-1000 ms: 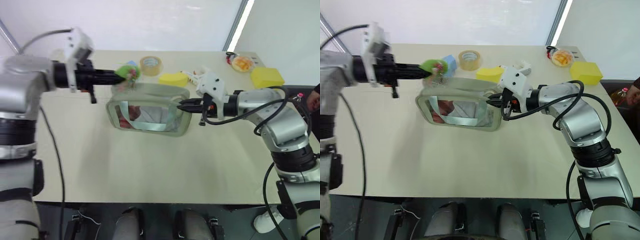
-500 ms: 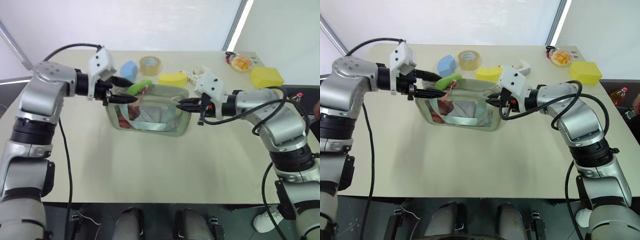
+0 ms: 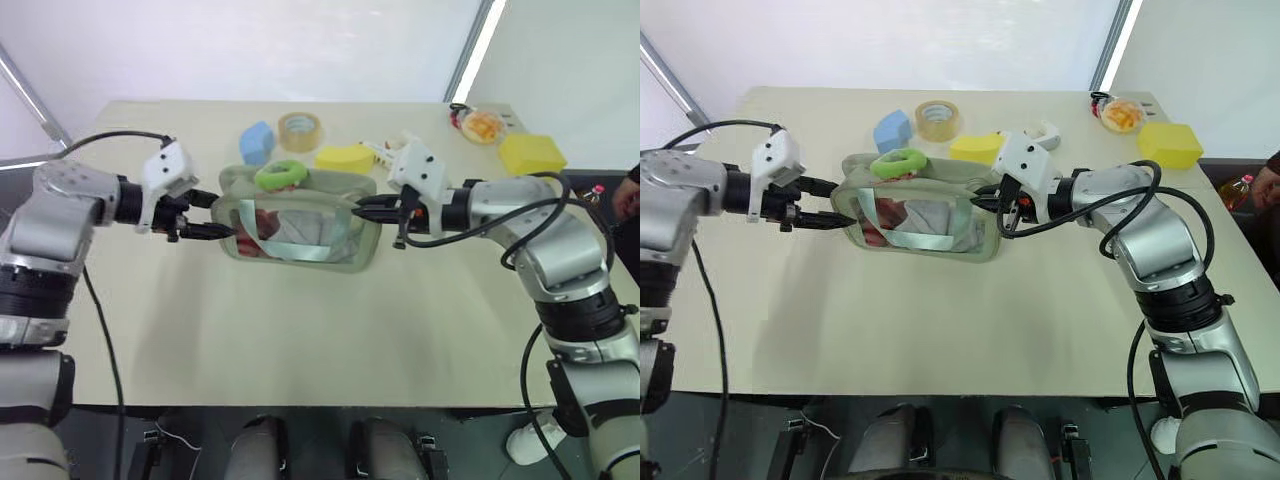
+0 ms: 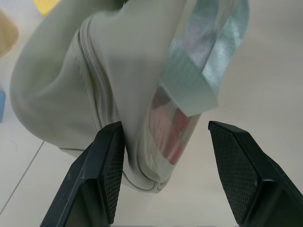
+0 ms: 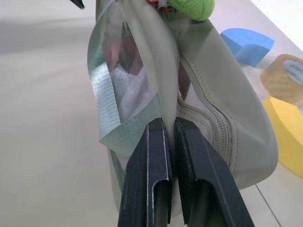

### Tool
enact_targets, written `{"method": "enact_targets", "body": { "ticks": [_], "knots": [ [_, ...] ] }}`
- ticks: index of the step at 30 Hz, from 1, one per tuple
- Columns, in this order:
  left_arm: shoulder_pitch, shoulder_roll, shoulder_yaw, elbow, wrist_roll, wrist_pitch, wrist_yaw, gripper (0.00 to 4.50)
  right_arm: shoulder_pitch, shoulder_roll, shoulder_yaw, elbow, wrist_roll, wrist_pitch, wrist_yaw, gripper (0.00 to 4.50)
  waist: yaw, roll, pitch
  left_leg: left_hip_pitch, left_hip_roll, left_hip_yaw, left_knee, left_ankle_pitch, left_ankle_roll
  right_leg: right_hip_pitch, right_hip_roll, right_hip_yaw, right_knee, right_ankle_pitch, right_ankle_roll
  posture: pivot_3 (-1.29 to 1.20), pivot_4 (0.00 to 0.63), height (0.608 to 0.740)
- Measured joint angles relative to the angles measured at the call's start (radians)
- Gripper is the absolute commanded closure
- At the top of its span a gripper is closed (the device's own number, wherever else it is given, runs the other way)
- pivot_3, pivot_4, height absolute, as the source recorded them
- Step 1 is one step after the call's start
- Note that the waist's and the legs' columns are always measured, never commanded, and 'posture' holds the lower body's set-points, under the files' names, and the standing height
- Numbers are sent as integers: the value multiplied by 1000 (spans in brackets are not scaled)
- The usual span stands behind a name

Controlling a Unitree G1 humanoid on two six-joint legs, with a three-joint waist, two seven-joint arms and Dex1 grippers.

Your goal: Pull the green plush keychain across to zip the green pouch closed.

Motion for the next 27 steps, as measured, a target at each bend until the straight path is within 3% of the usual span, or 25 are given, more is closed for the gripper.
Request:
{"method": "enact_targets", "body": {
  "ticks": [2, 6, 7, 11, 15, 18, 22, 27],
  "knots": [
    [-2, -13, 5, 10, 0, -1, 15, 2351, -2, 0, 0, 1, -1, 0, 1, 4500, 1, 0, 0, 0, 0, 0, 0, 0, 0, 0, 0, 0, 0, 0, 0, 0, 150, 740],
    [-21, -22, 18, 38, -1, 1, 27, 4220, -4, 0, 0, 4, -7, 0, 3, 4500, 1, 0, 0, 0, 0, 0, 0, 0, 0, 0, 0, 0, 0, 0, 0, 0, 150, 740],
    [-23, -23, 18, 38, -1, 2, 25, 4446, -5, 1, 0, 5, -8, 0, 4, 4500, 1, 0, 0, 0, 0, 0, 0, 0, 0, 0, 0, 0, 0, 0, 0, 0, 150, 740],
    [-23, -24, 18, 38, -1, 3, 24, 4446, -5, 1, 0, 6, -8, 0, 5, 4500, 1, 0, 0, 0, 0, 0, 0, 0, 0, 0, 0, 0, 0, 0, 0, 0, 150, 740],
    [-23, -24, 18, 29, -1, 16, 18, 4500, -13, -7, 0, 6, 6, 23, 32, 2973, 1, 0, 0, 0, 0, 0, 0, 0, 0, 0, 0, 0, 0, 0, 0, 0, 150, 740],
    [-22, -24, 18, 23, -2, 17, 11, 4500, -44, -26, 0, 9, 14, 30, 59, 1465, 2, 0, 0, 0, 0, 0, 0, 0, 0, 0, 0, 0, 0, 0, 0, 0, 150, 740],
    [-21, -26, 18, 7, -2, 21, 10, 4500, -203, -3, -27, 50, 44, 65, 64, 1465, 0, 1, 0, 0, 0, 0, 0, 0, 0, -1, 0, 0, 1, 0, 0, 0, 150, 740],
    [-20, -33, 16, -3, -2, 22, 5, 4500, -288, 156, -23, 63, 91, 141, 9, 1465, -1, 1, 0, 0, 0, 1, 0, 0, 0, 0, 0, 0, 3, 0, 0, 0, 150, 740]
  ]
}}
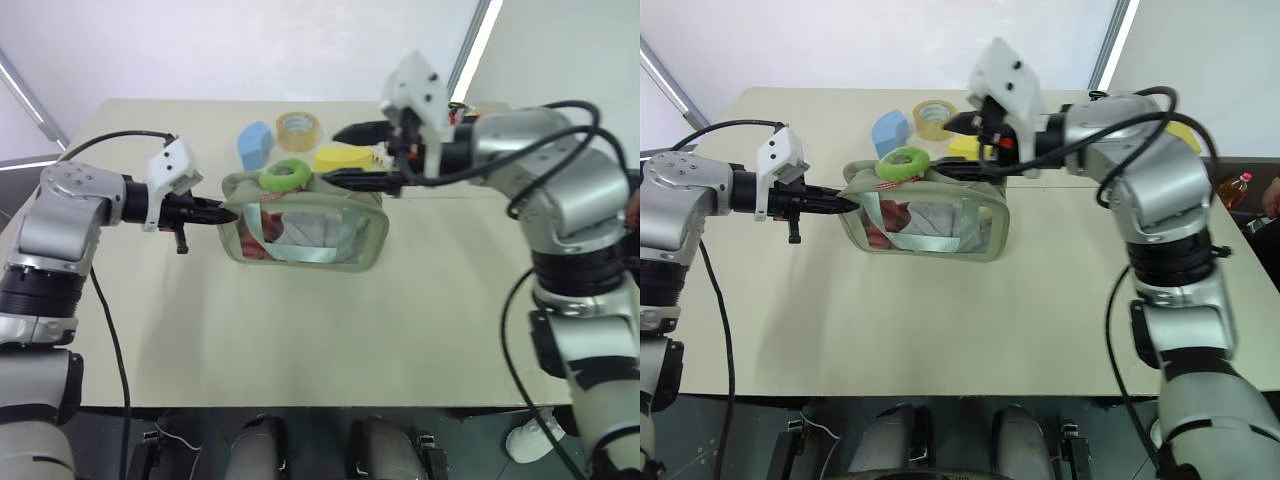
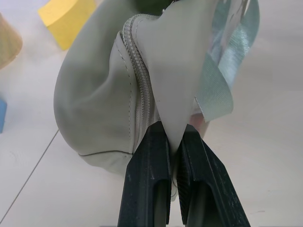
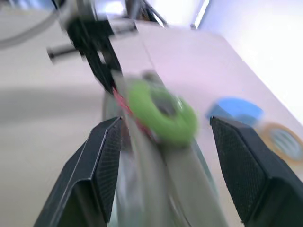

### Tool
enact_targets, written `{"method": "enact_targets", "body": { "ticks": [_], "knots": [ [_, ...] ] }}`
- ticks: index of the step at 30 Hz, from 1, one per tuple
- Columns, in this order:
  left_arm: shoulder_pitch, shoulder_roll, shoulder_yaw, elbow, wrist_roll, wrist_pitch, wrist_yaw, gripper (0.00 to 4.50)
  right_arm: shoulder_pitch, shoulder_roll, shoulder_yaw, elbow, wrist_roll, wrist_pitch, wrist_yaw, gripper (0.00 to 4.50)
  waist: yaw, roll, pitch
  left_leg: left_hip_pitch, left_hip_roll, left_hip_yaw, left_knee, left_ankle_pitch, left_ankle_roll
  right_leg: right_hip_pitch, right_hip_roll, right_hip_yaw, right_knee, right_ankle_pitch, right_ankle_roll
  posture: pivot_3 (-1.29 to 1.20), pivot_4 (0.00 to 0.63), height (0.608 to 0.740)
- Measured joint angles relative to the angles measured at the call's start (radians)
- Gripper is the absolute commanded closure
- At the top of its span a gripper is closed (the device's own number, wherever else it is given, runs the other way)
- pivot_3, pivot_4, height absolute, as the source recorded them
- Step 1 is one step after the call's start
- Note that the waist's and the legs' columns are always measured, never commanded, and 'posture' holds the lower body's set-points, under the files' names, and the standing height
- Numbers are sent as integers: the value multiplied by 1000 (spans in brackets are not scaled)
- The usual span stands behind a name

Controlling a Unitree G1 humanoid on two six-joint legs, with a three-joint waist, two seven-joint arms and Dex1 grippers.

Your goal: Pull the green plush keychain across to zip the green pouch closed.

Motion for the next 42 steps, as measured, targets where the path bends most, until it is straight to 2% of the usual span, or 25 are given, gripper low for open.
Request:
{"method": "enact_targets", "body": {
  "ticks": [4, 13, 14, 15, 19, 20, 24, 28, 32, 37, 39, 42],
  "knots": [
    [0, -7, -1, -5, 0, 3, -1, 4500, -46, 97, 74, 101, -32, -26, -36, 1465, 2, 0, 0, -1, 0, 0, 0, 0, 0, 0, 0, 0, 0, 0, 0, 0, 150, 740],
    [1, -14, -1, -36, 0, 25, 3, 4500, -64, 128, 176, 230, -133, -113, -22, 1465, 0, 0, 0, -1, 0, 0, 0, 0, 0, -1, 0, 0, 0, 0, 0, 0, 150, 740],
    [1, -14, -1, -37, 0, 26, 4, 4500, -64, 127, 181, 234, -141, -118, -17, 1974, -1, 0, 0, -1, 0, 0, 0, 0, 0, -1, 0, 0, 0, 0, 0, 0, 150, 740],
    [3, -14, -1, -37, 0, 26, 5, 4500, -64, 127, 182, 237, -148, -123, -15, 2287, -1, 0, 0, -1, 0, 0, 0, 0, 0, -1, 0, 0, 0, 0, 0, 0, 150, 740],
    [4, -15, -1, -37, 0, 26, 7, 4500, -64, 126, 182, 256, -169, -143, -9, 4329, -1, 0, 0, -1, 0, 0, 0, 0, 0, -1, 0, 0, 0, 0, 0, 0, 150, 740],
    [4, -16, -1, -37, 0, 26, 7, 4500, -64, 126, 181, 261, -171, -144, -7, 4430, -1, 0, 0, -1, 0, 0, 0, 0, 0, -1, 0, 0, 0, 0, 0, 0, 150, 740],
    [3, -23, -1, -37, 0, 26, 8, 4500, -64, 120, 169, 266, -175, -139, -5, 4430, 0, 0, 0, -1, 0, 0, 0, 0, 0, -1, 0, 0, 0, 0, 0, 0, 150, 740],
    [3, -26, -1, -36, 0, 25, 8, 4500, -64, 49, 125, 221, -170, -93, -4, 4430, 3, 0, 0, -2, 0, 0, 0, 0, 0, -1, 0, 0, 0, 0, 0, 0, 150, 740],
    [4, -28, -1, -38, -1, 22, 9, 4500, -31, -128, 76, 109, -190, -53, -8, 4430, 5, 0, 0, -2, 0, -1, 0, 0, 0, 0, 0, 0, -1, 0, 0, 0, 150, 740],
    [12, -24, 2, -35, -1, 21, 13, 4500, 149, -359, 61, 30, -283, -82, -23, 4430, 2, 0, 0, -1, 0, 0, 0, 0, 0, -1, 0, 0, -3, 0, 0, 0, 150, 740],
    [11, -22, 3, -31, -1, 21, 16, 4500, 213, -421, 57, 17, -317, -101, -39, 4430, 2, 1, 0, -1, 0, 0, -1, 0, 0, -1, 0, 0, -3, 0, 0, 0, 150, 740],
    [10, -33, 0, -30, -2, 19, 17, 4500, 271, -451, 48, 0, -358, -145, -80, 4430, 0, 1, 0, -1, 0, 1, 0, 0, 0, -1, 0, 0, -3, 0, 0, 0, 150, 740]
  ]
}}
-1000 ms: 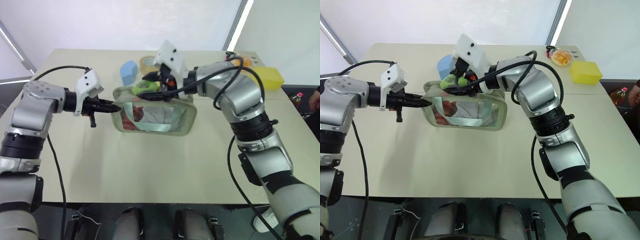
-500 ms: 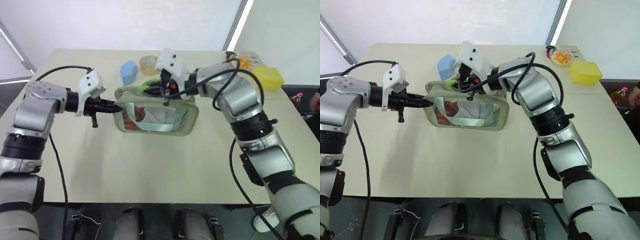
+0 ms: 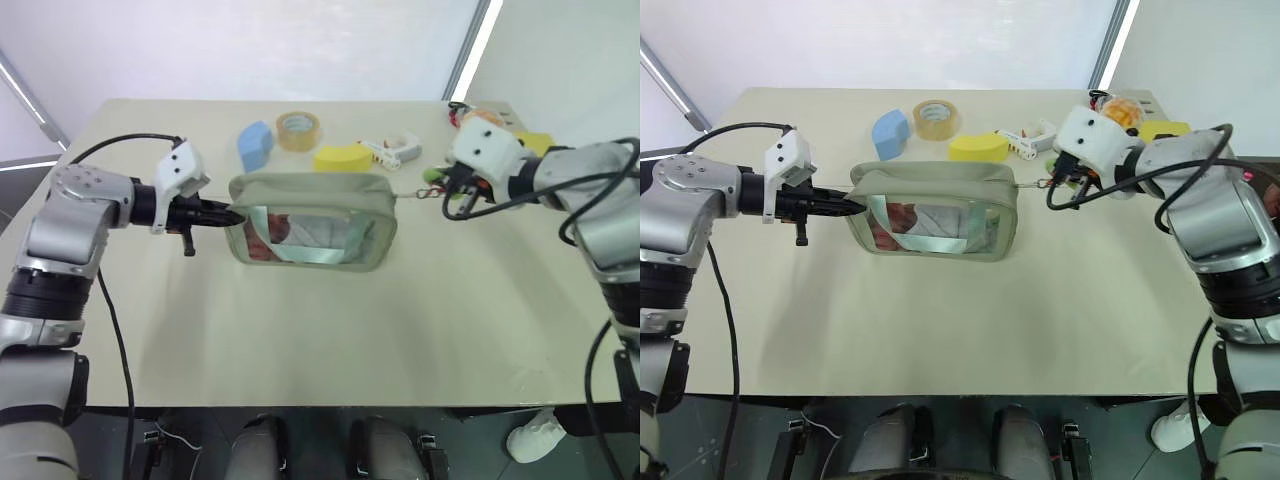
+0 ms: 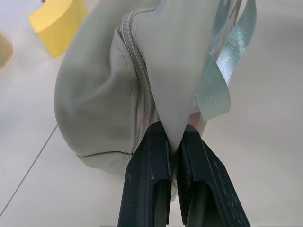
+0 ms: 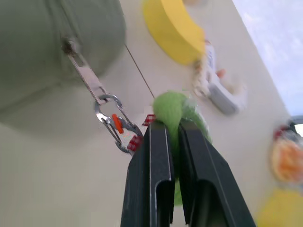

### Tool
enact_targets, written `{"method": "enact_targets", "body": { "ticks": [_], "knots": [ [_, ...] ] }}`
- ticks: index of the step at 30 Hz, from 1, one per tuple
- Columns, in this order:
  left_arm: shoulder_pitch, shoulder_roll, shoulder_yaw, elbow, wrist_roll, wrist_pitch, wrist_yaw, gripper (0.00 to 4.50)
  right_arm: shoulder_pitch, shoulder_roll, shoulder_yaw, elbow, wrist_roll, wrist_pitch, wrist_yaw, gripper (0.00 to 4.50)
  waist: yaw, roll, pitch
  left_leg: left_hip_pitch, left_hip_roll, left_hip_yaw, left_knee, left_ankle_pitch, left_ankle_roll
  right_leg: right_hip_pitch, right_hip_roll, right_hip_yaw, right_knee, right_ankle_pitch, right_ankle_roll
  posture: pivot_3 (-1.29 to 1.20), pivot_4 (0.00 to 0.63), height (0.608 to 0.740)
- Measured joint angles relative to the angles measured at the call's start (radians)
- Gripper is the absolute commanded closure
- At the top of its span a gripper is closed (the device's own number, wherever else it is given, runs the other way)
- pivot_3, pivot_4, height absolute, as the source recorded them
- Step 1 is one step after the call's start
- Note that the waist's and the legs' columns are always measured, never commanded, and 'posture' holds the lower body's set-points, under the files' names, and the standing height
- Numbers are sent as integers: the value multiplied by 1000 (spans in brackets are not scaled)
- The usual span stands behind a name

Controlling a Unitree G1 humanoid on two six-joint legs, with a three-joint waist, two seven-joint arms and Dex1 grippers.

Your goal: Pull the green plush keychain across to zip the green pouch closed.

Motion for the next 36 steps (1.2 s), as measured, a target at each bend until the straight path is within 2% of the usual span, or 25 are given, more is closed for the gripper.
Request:
{"method": "enact_targets", "body": {
  "ticks": [4, 9, 15, 22, 24, 25, 26, 31, 32, 33, 36],
  "knots": [
    [-1, -8, -1, 3, 0, 0, 4, 4500, 121, 41, -18, -26, -36, -14, -92, 4430, 3, 0, 0, 0, 0, 0, 0, 0, 0, 1, 0, 0, 0, 0, 0, 0, 150, 740],
    [-1, -7, 0, 5, 1, 4, 11, 4500, 249, 221, -26, -13, -42, 33, -216, 4430, 1, 0, 0, 1, 0, 0, 0, 0, -1, 1, 0, 0, 0, 0, 0, 0, 150, 740],
    [1, -4, 0, -7, 1, 22, 17, 4500, 273, 463, -36, 44, -34, 68, -333, 4430, 0, 0, 0, 1, 0, -1, 0, 0, -1, 1, 1, 0, 0, 0, 0, 0, 150, 740],
    [11, 5, 2, -27, 0, 35, 31, 4500, 301, 442, -15, 71, -64, -19, -326, 4430, 0, -1, 0, 2, 0, -1, 0, 0, -1, 2, 1, 0, 0, 0, 0, 0, 150, 740],
    [14, 5, 2, -37, 0, 40, 37, 4500, 302, 416, -15, 70, -64, -36, -306, 3754, 0, -1, 0, 1, 0, -1, 0, 0, -1, 2, 1, 0, 0, 0, 0, 0, 150, 740],
    [16, 4, 2, -40, -1, 40, 40, 3701, 302, 400, -22, 69, -59, -38, -289, 3387, 1, -1, 0, 1, 0, -1, 0, 0, -1, 2, 1, 0, 0, 0, 0, 0, 150, 740],
    [16, 4, 2, -40, -1, 41, 46, 3417, 302, 373, -37, 64, -44, -34, -264, 2931, 3, -1, 0, 1, 0, -1, 0, 0, -1, 2, 1, 0, 0, 0, 0, 0, 150, 740],
    [13, 15, 42, -6, -26, 79, 56, 797, 246, 205, -217, -34, 128, 119, -93, 238, 5, 0, 0, 1, 0, -2, 0, 0, 0, 2, 1, 0, 0, 0, 0, 0, 150, 740],
    [11, 21, 53, 1, -30, 89, 55, 284, 227, 175, -255, -65, 163, 149, -66, 0, 4, 0, 0, 1, 0, -2, 0, 0, 0, 2, 1, 0, 0, 0, 0, 0, 150, 740],
    [9, 25, 62, 3, -41, 97, 54, 78, 214, 153, -293, -93, 202, 184, -41, 0, 2, 0, 0, 1, 0, -2, 0, 0, 0, 2, 1, 0, 0, 0, 0, 0, 150, 740],
    [9, 51, 104, 4, -82, 143, 46, 78, 203, 111, -393, -201, 393, 337, 58, 0, 1, 0, 0, 1, 0, -2, -1, 0, 0, 2, 1, 0, 0, 0, 0, 0, 150, 740]
  ]
}}
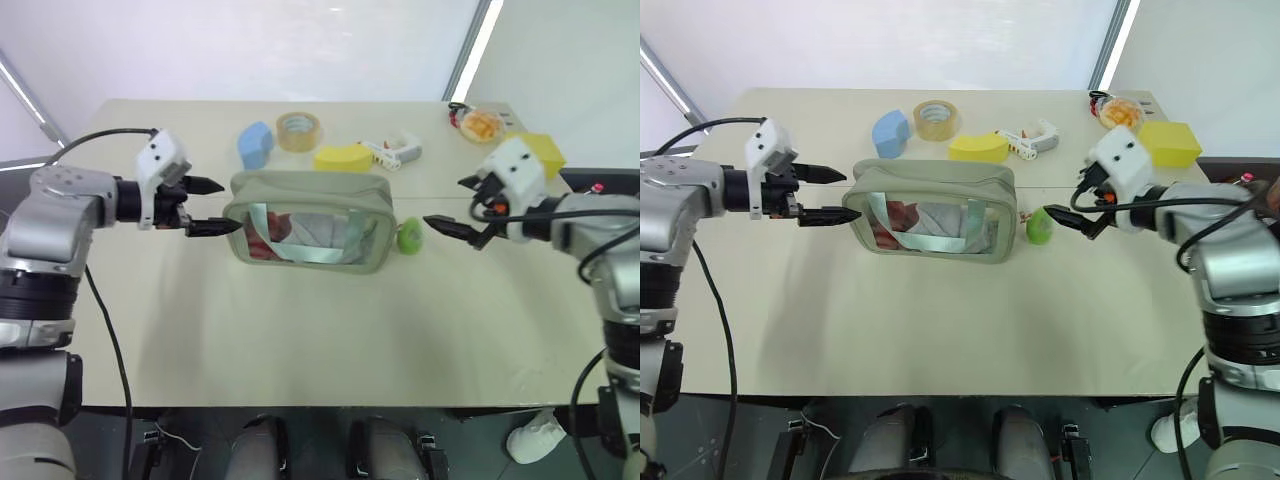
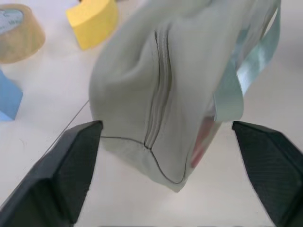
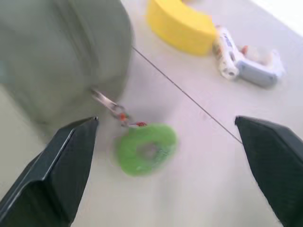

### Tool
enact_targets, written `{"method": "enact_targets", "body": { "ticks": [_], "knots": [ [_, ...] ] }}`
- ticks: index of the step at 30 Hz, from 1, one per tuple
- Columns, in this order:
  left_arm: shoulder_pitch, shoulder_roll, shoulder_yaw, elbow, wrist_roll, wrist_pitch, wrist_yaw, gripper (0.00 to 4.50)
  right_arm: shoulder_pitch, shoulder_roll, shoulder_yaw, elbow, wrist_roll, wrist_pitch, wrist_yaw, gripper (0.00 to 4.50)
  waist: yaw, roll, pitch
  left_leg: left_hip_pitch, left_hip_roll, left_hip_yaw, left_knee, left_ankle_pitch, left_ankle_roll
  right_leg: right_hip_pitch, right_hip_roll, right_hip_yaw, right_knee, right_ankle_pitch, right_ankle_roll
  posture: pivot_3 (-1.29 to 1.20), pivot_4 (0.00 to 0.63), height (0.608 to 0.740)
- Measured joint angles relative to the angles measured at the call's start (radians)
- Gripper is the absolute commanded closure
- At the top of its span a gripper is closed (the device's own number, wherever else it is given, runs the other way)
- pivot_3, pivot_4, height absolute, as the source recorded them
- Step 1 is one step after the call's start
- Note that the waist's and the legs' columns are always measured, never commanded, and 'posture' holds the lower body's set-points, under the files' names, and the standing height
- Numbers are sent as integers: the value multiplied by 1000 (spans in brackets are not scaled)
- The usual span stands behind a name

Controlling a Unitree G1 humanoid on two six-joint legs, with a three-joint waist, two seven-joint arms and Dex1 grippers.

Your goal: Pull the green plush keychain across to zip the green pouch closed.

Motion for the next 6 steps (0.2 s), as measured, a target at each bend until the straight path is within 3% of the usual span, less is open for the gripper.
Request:
{"method": "enact_targets", "body": {
  "ticks": [6],
  "knots": [
    [22, 42, 66, -15, -56, 76, 4, 78, -56, 7, -59, -160, 205, 183, -27, 0, 7, 0, 0, 0, 0, -1, 0, -1, 1, 1, -1, 0, 0, 0, 0, 0, 150, 740]
  ]
}}
